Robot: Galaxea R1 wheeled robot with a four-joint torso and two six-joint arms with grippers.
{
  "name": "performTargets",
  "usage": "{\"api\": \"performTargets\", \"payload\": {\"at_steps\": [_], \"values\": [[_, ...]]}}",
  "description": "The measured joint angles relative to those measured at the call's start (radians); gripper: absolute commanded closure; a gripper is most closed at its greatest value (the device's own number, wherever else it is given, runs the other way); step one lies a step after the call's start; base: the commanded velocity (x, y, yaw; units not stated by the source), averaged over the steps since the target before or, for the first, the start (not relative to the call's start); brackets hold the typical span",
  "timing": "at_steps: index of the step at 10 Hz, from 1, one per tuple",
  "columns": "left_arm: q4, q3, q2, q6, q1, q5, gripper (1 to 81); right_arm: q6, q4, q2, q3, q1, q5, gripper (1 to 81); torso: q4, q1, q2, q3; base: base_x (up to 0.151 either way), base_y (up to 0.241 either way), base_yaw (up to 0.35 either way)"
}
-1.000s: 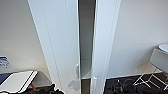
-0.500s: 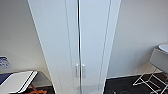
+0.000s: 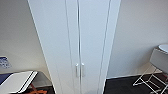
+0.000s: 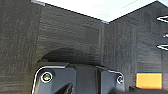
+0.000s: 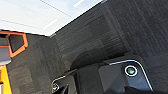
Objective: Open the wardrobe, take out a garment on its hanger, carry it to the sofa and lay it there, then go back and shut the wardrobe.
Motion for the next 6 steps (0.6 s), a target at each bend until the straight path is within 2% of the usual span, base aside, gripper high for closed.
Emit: {"api": "performTargets", "payload": {"at_steps": [2,6], "values": [[0.085,-0.111,0.077,0.0,0.096,-0.042,1.0,-0.054,-0.044,0.043,-0.131,-0.117,0.042,1.0,0.0,0.0,0.0,0.001,0.0,0.0,0.0],[0.211,-0.313,0.215,0.0,0.263,-0.175,1.0,-0.154,-0.117,0.161,-0.285,-0.363,0.153,1.0,0.0,-0.002,-0.001,0.002,0.0,0.0,0.0]]}}
